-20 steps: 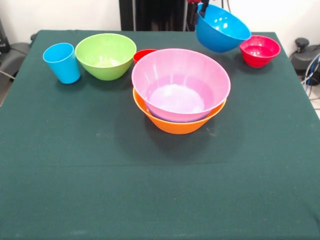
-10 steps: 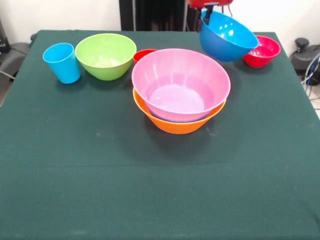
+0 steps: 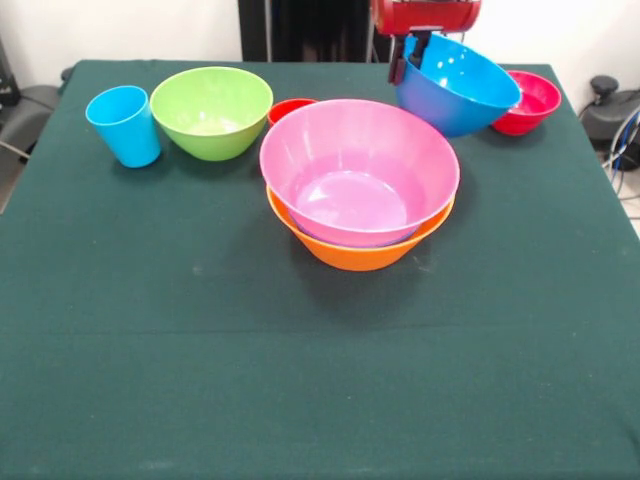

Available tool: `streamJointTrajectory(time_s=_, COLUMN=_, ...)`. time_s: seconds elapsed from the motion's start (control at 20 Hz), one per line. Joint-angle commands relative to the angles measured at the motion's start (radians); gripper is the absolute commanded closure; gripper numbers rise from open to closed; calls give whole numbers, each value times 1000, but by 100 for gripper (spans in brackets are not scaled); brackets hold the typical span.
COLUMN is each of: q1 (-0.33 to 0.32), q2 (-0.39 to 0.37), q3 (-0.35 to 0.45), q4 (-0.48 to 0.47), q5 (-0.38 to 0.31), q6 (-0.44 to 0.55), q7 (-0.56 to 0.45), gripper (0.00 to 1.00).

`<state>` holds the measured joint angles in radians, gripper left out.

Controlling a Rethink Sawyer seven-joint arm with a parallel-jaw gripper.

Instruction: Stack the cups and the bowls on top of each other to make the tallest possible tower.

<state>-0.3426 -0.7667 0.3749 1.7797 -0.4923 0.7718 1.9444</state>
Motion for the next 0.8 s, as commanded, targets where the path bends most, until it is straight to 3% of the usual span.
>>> streamJointTrajectory(time_s=0.05, q1=20, q2=31, q3=60, q4=-146, q5=42, q6=173, q7=-85, gripper=100)
streamJointTrajectory(time_s=0.45, q1=35, q2=-19, q3=48, q4=-129, q5=60, q6=207, q7=-47, gripper=100)
streamJointTrajectory(time_s=0.8, q1=40, q2=-32, q3=43, q4=-92, q5=42, q6=175, q7=-50, gripper=100)
